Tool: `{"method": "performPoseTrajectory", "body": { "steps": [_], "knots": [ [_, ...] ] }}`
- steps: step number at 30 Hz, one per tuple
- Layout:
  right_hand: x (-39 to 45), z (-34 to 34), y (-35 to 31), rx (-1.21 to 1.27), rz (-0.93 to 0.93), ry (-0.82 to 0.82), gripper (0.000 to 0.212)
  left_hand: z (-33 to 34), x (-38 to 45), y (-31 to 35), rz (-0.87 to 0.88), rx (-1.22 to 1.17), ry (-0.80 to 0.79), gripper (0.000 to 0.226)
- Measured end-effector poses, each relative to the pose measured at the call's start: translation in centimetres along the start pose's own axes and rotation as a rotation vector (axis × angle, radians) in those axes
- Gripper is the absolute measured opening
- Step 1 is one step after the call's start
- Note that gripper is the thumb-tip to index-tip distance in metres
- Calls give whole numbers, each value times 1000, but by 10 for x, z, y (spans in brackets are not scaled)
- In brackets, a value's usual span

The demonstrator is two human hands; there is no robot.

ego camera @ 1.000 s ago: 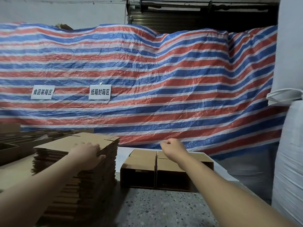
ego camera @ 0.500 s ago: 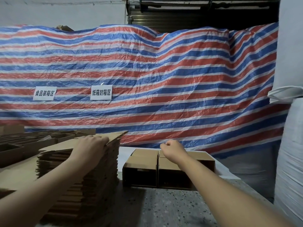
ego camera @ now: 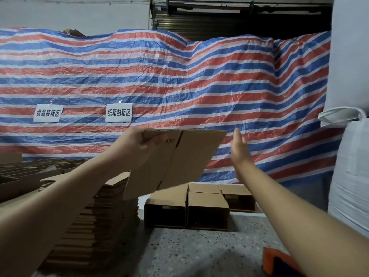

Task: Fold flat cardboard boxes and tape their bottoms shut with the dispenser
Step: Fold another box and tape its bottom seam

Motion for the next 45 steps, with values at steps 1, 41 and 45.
{"method": "performPoseTrajectory", "body": {
  "steps": [1, 41, 45],
  "knots": [
    [2, -3, -3, 23, 7, -24, 66, 3, -1, 0, -23, -77, -46, 40],
    [-116, -95, 114, 98, 494, -128, 35, 179, -130, -66, -841, -606, -22, 40],
    [-121, -99, 113, 179, 474, -127, 37, 180, -132, -55, -903, -707, -6, 53]
  ]
}}
Point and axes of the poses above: each hand's wrist, its own x-axis towards the middle knuckle, its own z-axis out of the palm, y = z × x, the point moved 7 cm from there along x, towards the middle knuckle, and after that the axes turned 10 degrees about x, right-handed, at the moved point
